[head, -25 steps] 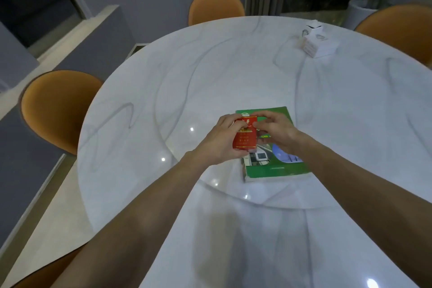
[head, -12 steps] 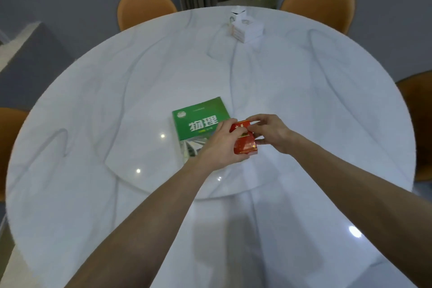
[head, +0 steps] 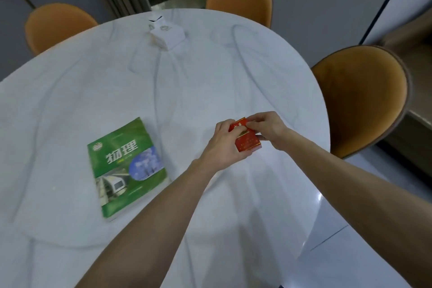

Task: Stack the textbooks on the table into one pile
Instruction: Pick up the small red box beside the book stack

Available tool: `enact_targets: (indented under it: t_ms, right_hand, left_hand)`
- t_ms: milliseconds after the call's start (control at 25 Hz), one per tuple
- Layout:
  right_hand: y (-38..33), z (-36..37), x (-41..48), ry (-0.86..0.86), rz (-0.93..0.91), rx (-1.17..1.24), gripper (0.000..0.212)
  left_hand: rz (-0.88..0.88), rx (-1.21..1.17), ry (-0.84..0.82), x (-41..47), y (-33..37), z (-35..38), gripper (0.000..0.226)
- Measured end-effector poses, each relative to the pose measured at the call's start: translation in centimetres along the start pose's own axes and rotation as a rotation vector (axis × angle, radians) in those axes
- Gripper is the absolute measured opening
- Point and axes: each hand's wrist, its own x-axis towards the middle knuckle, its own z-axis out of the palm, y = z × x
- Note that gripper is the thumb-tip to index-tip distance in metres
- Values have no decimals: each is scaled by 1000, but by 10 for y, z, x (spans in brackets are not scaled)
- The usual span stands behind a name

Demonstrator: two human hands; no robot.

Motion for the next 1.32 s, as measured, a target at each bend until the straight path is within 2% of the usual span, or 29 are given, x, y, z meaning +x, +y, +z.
enact_targets:
  t_ms: [240, 480, 720, 1000, 1320]
  right_hand:
    - [18, -69, 33, 162, 5, -66, 17]
    - [46, -105, 63, 191, 71, -109, 19]
    - [67, -123, 81, 210, 100, -187, 24]
    - [80, -123, 94, 212, 63, -250, 27]
    - [80, -125, 101, 202, 41, -318, 30]
  left_hand:
    - [-9, 11, -20, 67, 35, 57, 61]
    - [-40, 99, -90, 112, 41, 105, 63]
    - [-34, 45, -109, 136, 42, 143, 70]
    - [-26, 102, -134, 145, 33, 154, 69]
    - [-66, 180, -36, 147, 40, 167, 62]
